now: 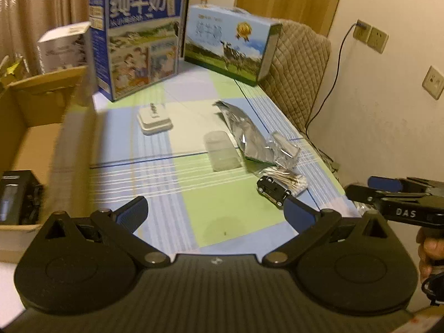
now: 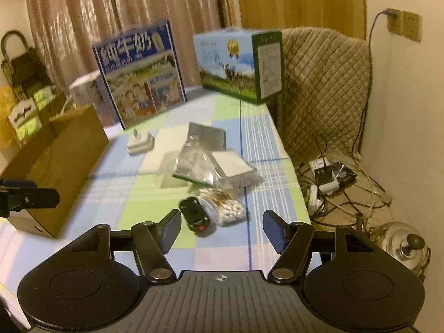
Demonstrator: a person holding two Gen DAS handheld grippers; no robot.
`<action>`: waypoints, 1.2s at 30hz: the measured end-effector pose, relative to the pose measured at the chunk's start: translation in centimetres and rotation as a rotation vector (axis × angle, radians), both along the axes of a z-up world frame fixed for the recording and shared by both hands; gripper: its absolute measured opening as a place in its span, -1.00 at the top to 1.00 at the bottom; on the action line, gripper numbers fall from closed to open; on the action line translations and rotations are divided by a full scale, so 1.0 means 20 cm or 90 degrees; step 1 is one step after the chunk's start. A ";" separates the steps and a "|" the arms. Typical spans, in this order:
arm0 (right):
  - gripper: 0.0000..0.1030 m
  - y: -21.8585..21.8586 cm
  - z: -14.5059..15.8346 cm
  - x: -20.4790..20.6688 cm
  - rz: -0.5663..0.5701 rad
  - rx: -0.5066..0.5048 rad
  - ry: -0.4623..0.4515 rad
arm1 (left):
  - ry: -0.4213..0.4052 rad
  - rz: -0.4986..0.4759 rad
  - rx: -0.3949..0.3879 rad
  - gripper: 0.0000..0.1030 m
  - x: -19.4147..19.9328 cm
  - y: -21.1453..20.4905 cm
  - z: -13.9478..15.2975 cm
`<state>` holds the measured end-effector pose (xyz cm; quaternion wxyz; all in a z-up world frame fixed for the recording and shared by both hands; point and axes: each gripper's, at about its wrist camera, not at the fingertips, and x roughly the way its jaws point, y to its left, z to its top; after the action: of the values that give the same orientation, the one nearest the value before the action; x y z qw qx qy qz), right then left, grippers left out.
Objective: Organize objects
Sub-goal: 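Move the left tool to the black toy car while the right tool moves to the cotton swab bag, then grasp the black toy car with the left tool while the right tool grasps the cotton swab bag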
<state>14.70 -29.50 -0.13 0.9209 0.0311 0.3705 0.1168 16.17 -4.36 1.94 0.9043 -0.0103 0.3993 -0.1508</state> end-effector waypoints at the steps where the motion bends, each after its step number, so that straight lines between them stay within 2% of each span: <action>1: -0.22 0.00 -0.02 0.03 0.007 -0.003 0.003 | 0.004 -0.002 -0.001 -0.98 0.03 -0.02 -0.03; 5: -0.18 0.00 -0.14 0.17 0.031 -0.021 0.022 | 0.017 -0.010 -0.003 -0.98 0.12 -0.08 -0.13; 7: -0.04 0.00 -0.19 0.24 0.038 -0.025 0.033 | 0.025 -0.011 -0.004 -0.98 0.16 -0.09 -0.18; 15: 0.04 0.09 -0.36 0.48 0.081 -0.052 0.057 | 0.048 -0.013 -0.005 -0.98 0.29 -0.10 -0.32; 18: 0.09 0.13 -0.41 0.54 0.104 -0.087 0.065 | 0.054 -0.014 -0.005 -0.98 0.32 -0.10 -0.35; 21: 0.30 0.15 -0.46 0.58 0.120 -0.107 0.082 | 0.059 -0.013 -0.006 -0.98 0.33 -0.08 -0.38; 25: 0.54 0.17 -0.46 0.54 0.122 -0.094 0.095 | 0.065 -0.008 -0.008 -0.98 0.33 -0.06 -0.40; 28: 0.58 0.20 -0.45 0.50 0.135 -0.044 0.123 | 0.073 -0.008 0.001 -0.98 0.32 -0.06 -0.42; 32: 0.59 0.23 -0.44 0.46 0.164 0.054 0.162 | 0.079 -0.011 -0.003 -0.98 0.30 -0.04 -0.44; 36: 0.59 0.21 -0.41 0.43 0.142 0.043 0.150 | 0.086 -0.026 -0.001 -0.94 0.28 -0.08 -0.47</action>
<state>23.37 -25.25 -8.23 0.8509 0.0343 0.4730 0.2260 21.75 -5.96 -7.38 0.8718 -0.0130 0.4597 -0.1685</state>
